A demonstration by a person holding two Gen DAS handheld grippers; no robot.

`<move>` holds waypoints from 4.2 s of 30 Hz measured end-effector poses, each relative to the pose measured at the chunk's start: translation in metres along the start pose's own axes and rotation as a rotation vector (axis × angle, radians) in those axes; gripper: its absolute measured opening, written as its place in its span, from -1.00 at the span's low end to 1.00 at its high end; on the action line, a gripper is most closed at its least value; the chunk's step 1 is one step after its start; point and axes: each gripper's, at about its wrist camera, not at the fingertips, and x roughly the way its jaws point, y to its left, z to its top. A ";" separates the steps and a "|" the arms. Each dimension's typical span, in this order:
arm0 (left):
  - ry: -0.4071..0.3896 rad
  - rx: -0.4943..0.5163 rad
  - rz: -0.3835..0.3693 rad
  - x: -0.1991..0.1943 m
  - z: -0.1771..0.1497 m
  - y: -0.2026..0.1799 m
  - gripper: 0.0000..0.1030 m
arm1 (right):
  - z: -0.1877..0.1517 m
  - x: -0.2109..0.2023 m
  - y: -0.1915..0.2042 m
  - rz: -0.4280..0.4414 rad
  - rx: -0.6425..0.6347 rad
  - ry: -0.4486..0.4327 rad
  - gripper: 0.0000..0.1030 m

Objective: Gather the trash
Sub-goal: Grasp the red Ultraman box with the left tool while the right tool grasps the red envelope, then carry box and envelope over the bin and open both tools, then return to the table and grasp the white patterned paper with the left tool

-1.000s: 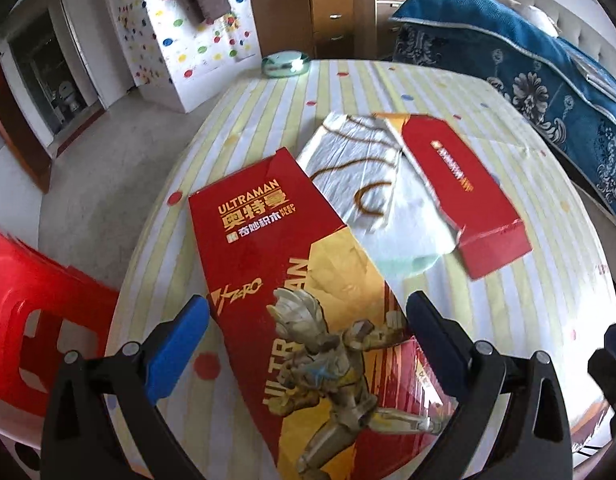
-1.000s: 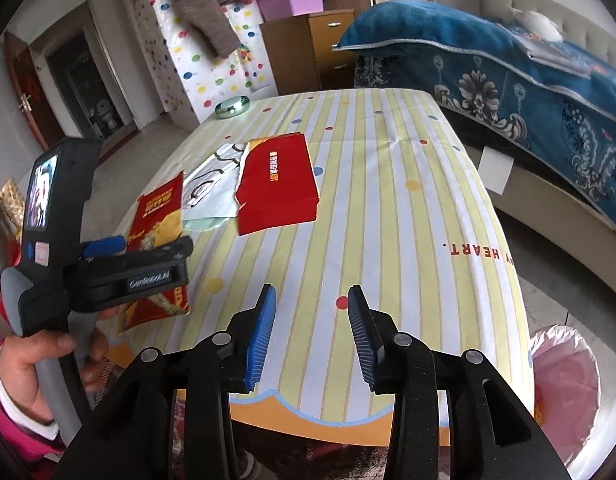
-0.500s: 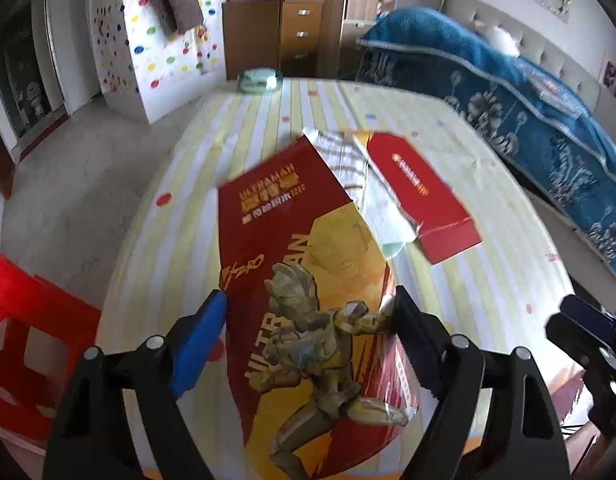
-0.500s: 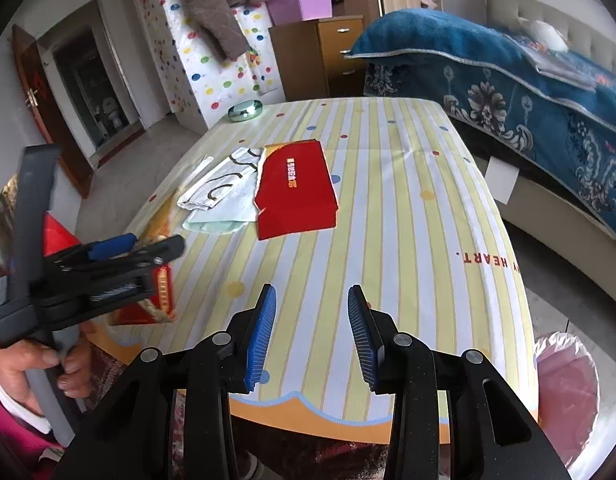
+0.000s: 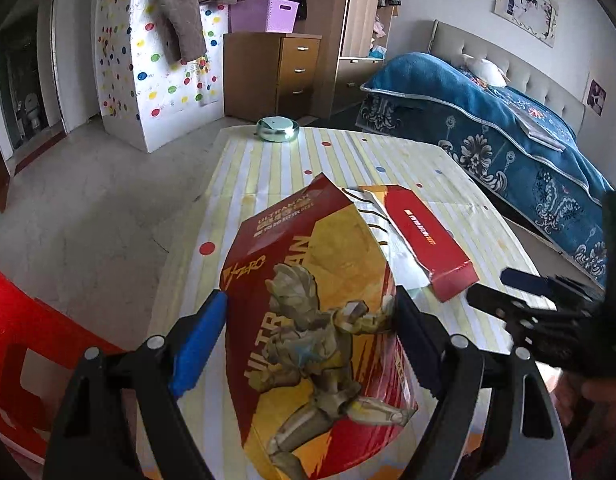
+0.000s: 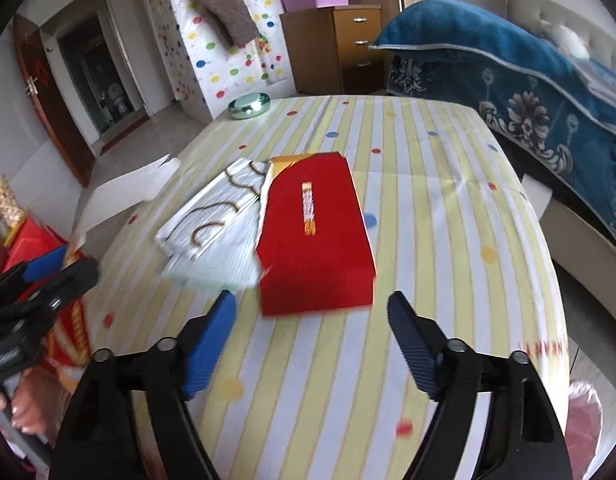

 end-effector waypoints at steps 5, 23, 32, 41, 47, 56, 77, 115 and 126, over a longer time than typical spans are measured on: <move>0.000 0.004 0.012 0.006 0.004 0.008 0.56 | 0.012 0.023 0.005 -0.017 -0.019 0.028 0.66; -0.023 0.011 0.008 -0.002 0.010 0.009 0.58 | -0.003 -0.019 0.004 -0.081 -0.037 -0.048 0.50; -0.082 0.096 -0.069 -0.039 0.001 -0.034 0.58 | -0.032 -0.095 -0.016 -0.097 0.039 -0.140 0.50; -0.098 0.229 -0.205 -0.056 -0.019 -0.107 0.58 | -0.077 -0.159 -0.052 -0.174 0.138 -0.193 0.50; -0.091 0.332 -0.298 -0.058 -0.032 -0.167 0.58 | -0.127 -0.208 -0.099 -0.302 0.265 -0.223 0.50; -0.071 0.510 -0.444 -0.054 -0.055 -0.275 0.60 | -0.198 -0.247 -0.169 -0.433 0.434 -0.198 0.50; 0.091 0.604 -0.605 0.002 -0.069 -0.406 0.81 | -0.257 -0.226 -0.256 -0.452 0.562 -0.056 0.61; -0.074 0.301 -0.137 -0.052 -0.035 -0.123 0.81 | -0.121 -0.183 -0.082 -0.197 0.190 -0.132 -0.05; -0.048 0.170 -0.001 -0.028 -0.004 -0.036 0.82 | -0.050 -0.116 -0.015 -0.131 0.093 -0.117 -0.04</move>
